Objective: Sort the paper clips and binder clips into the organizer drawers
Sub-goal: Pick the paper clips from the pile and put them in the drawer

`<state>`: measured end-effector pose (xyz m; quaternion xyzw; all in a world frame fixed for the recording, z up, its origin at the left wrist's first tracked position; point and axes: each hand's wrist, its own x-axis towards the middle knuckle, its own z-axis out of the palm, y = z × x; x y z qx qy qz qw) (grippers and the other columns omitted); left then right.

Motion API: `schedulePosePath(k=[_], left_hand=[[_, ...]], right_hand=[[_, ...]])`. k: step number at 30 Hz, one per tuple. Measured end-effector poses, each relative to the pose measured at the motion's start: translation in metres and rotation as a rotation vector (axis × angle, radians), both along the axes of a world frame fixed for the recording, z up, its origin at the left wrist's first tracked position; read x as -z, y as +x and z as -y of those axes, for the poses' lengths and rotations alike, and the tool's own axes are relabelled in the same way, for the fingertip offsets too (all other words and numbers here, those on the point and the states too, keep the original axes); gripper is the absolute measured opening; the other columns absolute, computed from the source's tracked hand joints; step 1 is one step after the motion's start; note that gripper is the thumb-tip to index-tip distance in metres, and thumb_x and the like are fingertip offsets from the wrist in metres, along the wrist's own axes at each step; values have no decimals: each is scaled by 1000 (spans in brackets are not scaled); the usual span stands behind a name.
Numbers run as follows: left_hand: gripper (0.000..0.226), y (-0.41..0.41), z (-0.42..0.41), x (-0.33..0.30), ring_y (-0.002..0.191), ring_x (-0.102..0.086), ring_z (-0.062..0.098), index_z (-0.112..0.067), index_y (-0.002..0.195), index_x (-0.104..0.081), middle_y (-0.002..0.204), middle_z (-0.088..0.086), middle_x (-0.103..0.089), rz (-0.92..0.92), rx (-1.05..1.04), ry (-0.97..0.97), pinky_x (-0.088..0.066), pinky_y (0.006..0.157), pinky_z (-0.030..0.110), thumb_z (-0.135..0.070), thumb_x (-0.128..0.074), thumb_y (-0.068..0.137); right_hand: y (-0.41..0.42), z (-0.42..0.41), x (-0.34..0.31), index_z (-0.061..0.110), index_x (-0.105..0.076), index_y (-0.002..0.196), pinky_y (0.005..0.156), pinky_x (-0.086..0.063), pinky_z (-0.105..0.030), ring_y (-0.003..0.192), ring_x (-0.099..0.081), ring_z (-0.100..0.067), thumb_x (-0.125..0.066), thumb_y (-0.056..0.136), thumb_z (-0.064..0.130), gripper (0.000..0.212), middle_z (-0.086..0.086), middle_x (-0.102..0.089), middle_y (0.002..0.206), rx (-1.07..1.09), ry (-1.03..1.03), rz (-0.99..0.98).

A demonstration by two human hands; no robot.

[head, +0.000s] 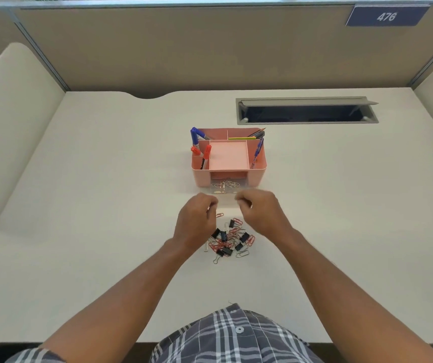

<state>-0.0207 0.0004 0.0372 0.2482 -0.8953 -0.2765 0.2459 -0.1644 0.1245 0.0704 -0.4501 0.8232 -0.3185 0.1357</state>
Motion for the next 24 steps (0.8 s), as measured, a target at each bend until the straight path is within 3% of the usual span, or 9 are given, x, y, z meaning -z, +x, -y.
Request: schedulePosePath(k=[2,5,9,13,16,20,24], left_hand=[[14,5,-2,14,82,-59,19,-11,103,-66,92,3,-65,158,1,45,-52,73,36,-11,-58,91],[26,4,2,25,98,-59,23,-13,117,-63,105,5,-62,383,-4,113,-47,81,32,-24,-57,94],[27,-8,4,25,105,-54,23,-13,115,-63,111,6,-57,475,1,133,-46,86,34,-28,-61,92],[9,-15,1,23,96,-56,25,-14,92,-65,100,6,-58,510,-4,121,-48,78,34,-22,-61,91],[10,-16,0,23,92,-57,24,-13,85,-66,96,7,-59,509,-4,118,-49,74,34,-20,-61,90],[13,-16,1,20,91,-56,23,-13,83,-66,95,7,-60,512,1,115,-50,74,35,-21,-60,90],[14,-15,-1,19,87,-56,23,-13,81,-64,91,6,-59,523,27,107,-50,73,36,-18,-55,90]], right_hand=[[3,-4,18,16,-72,102,78,-50,-32,91,-64,-23,-52,92,16,23,-3,-70,97,20,281,-4],[12,-7,34,8,-70,105,79,-50,-36,94,-61,-29,-52,94,17,23,-10,-64,101,25,429,-3],[22,-4,41,6,-67,96,79,-50,-38,93,-57,-29,-56,92,13,14,-11,-59,99,11,443,-47],[21,-1,40,7,-67,93,78,-50,-38,92,-56,-29,-51,90,8,17,-11,-58,99,13,453,-22],[20,-1,39,8,-66,88,76,-49,-36,90,-57,-28,-51,89,8,15,-10,-59,98,-5,460,5],[15,-2,40,13,-62,78,69,-44,-31,83,-58,-22,-60,90,14,11,-3,-61,90,16,454,87],[10,-7,38,14,-69,81,70,-54,-33,78,-63,-18,-63,87,11,10,4,-67,81,78,398,223]])
